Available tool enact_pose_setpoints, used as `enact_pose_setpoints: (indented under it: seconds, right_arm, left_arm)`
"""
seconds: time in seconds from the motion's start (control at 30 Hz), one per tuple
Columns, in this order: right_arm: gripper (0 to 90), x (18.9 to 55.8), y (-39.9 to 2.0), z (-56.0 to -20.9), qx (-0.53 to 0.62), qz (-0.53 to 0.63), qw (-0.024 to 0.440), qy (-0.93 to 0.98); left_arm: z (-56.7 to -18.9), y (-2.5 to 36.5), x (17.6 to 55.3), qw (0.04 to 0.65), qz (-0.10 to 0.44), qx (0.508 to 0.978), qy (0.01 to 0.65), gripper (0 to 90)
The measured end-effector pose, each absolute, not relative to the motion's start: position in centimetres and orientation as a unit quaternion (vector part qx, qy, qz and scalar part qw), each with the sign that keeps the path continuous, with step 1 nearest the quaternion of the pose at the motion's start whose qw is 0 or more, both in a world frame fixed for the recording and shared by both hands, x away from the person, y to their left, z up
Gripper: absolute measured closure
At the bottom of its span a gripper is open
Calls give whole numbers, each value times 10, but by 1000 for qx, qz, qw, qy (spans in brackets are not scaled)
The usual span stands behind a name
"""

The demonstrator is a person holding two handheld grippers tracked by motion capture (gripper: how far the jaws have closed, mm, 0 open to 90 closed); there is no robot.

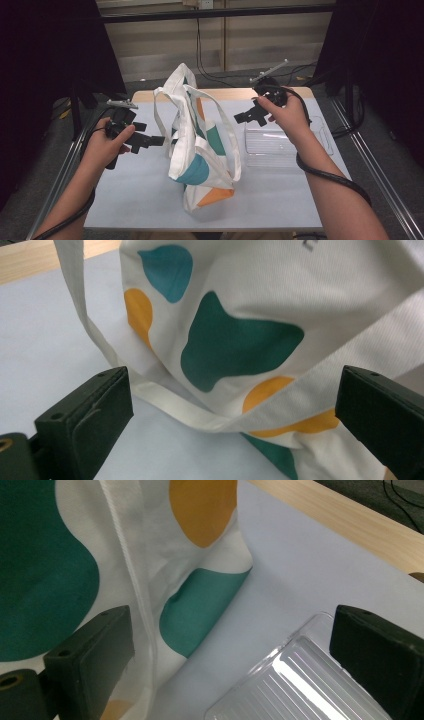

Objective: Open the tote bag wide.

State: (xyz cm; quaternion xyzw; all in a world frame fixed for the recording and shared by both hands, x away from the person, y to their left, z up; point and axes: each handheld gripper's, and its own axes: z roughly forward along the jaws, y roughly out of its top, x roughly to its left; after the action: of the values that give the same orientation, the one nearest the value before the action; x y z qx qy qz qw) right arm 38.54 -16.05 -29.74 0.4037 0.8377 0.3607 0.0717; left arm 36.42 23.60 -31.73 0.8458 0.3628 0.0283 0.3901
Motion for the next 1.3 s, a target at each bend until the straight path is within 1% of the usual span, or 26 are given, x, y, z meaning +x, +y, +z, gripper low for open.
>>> enact_pose_setpoints:
  seconds: [0.2, 0.6, 0.73, 0.97, 1.0, 1.03, 1.3]
  right_arm:
    - [38, 388, -155, -290, 401, 361, 75, 839]
    - [37, 391, -150, -275, 404, 356, 78, 839]
    - [31, 391, -148, -271, 406, 352, 79, 840]
    - [22, 391, -130, -261, 401, 367, 81, 836]
    - [17, 391, -125, -259, 402, 364, 73, 837]
    - [17, 391, -123, -258, 404, 362, 75, 837]
    - [30, 392, -117, -249, 414, 362, 72, 832]
  left_arm:
    - [-307, 231, 372, 395, 31, 842, 367, 15]
    - [-292, 219, 383, 384, 33, 845, 371, 15]
    - [-285, 215, 386, 395, 33, 838, 375, 15]
    - [-275, 202, 387, 409, 34, 833, 370, 15]
    - [-274, 200, 387, 408, 32, 836, 367, 15]
    - [-273, 198, 386, 410, 34, 834, 367, 15]
    - [-269, 188, 386, 409, 34, 840, 355, 13]
